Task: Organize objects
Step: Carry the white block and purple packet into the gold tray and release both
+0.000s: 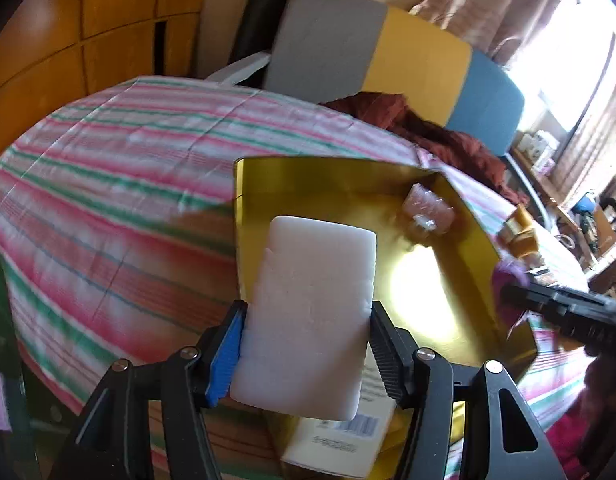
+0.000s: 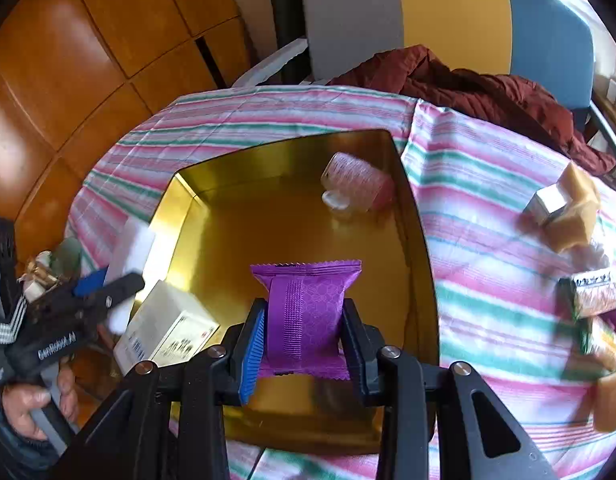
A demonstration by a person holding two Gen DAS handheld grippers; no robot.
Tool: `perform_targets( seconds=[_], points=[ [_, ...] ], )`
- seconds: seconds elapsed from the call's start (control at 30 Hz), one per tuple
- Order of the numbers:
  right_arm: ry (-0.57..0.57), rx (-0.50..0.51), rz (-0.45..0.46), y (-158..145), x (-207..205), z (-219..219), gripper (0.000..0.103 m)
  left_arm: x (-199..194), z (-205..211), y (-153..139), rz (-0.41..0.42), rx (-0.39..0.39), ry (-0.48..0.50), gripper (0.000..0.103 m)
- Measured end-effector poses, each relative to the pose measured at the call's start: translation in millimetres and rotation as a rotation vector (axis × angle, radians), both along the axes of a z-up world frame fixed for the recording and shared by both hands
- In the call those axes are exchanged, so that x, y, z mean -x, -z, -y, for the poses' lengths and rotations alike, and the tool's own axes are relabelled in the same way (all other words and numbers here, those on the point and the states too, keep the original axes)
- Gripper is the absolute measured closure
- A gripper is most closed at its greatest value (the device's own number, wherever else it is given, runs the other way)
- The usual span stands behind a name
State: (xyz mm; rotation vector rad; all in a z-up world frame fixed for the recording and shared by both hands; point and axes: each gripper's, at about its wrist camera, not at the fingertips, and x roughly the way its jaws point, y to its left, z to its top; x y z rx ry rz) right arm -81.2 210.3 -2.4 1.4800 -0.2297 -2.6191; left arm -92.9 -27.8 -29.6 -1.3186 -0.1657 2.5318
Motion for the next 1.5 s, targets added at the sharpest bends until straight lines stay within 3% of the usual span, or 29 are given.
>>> perform_targets(
  seconds=[0.03, 0.07, 0.1, 0.13, 0.17, 0.4, 0.53, 0.8, 1.1, 1.5],
  points=[
    [0.027, -0.032, -0.019, 0, 3, -2, 0.060, 0, 0, 3, 0.008, -0.004, 0.003, 0.037],
    [0.055, -0.055, -0.034, -1, 5, -4, 0.046, -1, 1, 4, 0.015, -0.014, 0.004, 0.030],
    [0.084, -0.064, -0.044, -1, 7, -8, 0.038, -2, 3, 5, 0.019, -0.025, -0.005, 0.021],
    [0.103, -0.056, -0.048, -2, 6, -13, 0.026, -3, 5, 5, 0.020, -0.031, -0.020, 0.019],
    [0.113, -0.042, -0.051, -2, 5, -16, 0.025, -4, 6, 6, 0.019, -0.031, -0.025, 0.018],
    [0.114, -0.004, -0.043, 6, -16, -22, 0.025, -19, 9, 15, 0.013, 0.037, -0.034, 0.020],
    [0.090, -0.025, -0.080, 5, -28, -17, 0.017, -27, 11, 16, 0.020, 0.026, -0.048, 0.022],
    [0.071, -0.069, -0.137, 0, -48, -5, 0.016, -36, 7, -7, -0.048, -0.008, -0.053, 0.020],
    [0.137, -0.149, -0.345, -30, -83, -18, 0.016, -47, -15, -15, -0.074, 0.022, -0.020, 0.018],
    [0.205, -0.136, -0.279, -17, -86, -38, 0.016, -70, -52, -31, -0.170, 0.106, 0.067, 0.012]
  ],
)
